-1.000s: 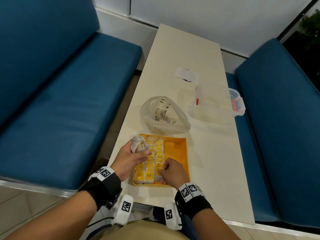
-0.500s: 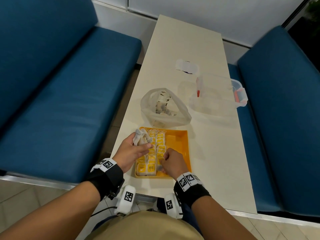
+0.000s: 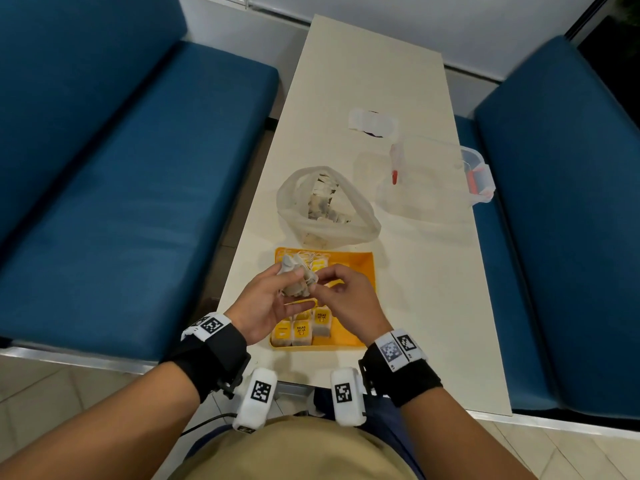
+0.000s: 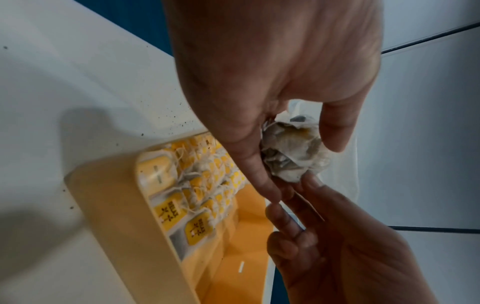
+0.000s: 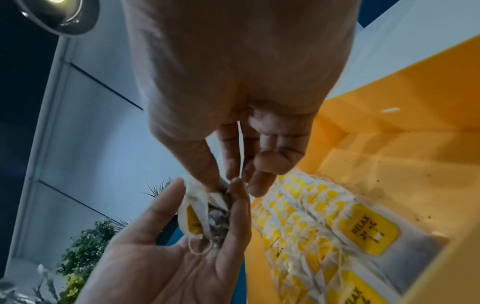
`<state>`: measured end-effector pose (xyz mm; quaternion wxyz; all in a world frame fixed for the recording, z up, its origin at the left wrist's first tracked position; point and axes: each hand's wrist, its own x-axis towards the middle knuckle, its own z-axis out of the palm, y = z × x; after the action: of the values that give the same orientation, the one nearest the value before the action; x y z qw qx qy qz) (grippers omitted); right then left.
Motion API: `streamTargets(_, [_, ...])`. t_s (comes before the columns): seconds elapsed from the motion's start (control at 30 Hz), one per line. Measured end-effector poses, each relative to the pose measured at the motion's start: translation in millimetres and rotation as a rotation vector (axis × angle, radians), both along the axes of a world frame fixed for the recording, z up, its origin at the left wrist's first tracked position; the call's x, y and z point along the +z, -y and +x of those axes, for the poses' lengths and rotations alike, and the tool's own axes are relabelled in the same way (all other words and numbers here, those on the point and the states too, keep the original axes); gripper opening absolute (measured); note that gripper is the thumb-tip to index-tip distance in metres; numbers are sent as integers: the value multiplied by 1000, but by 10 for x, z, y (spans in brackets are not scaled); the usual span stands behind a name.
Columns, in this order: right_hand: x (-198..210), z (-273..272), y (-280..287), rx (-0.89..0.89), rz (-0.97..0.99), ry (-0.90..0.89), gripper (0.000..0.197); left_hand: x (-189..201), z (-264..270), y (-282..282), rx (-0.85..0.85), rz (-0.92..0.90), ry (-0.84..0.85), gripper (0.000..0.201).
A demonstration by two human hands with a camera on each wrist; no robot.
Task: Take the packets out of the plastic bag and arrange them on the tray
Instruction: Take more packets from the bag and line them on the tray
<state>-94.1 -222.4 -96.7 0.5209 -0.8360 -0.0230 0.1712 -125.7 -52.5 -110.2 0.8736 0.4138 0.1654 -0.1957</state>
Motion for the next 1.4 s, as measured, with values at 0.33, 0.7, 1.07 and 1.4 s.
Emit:
streamTargets(0.33, [107, -33, 8, -86, 169, 30, 17, -10, 18, 44, -38, 115, -30, 27])
streamTargets(0.7, [-2, 13, 67, -168, 156, 45, 10, -35, 21, 65, -71, 193, -1, 25])
streamTargets(1.07, [-46, 8, 195, -249, 395, -58, 20, -71, 48, 39, -38, 202, -14, 27])
streamTargets(1.4, [-26, -67, 160, -82, 130, 96, 13, -31, 38, 119, -96, 361, 7, 26])
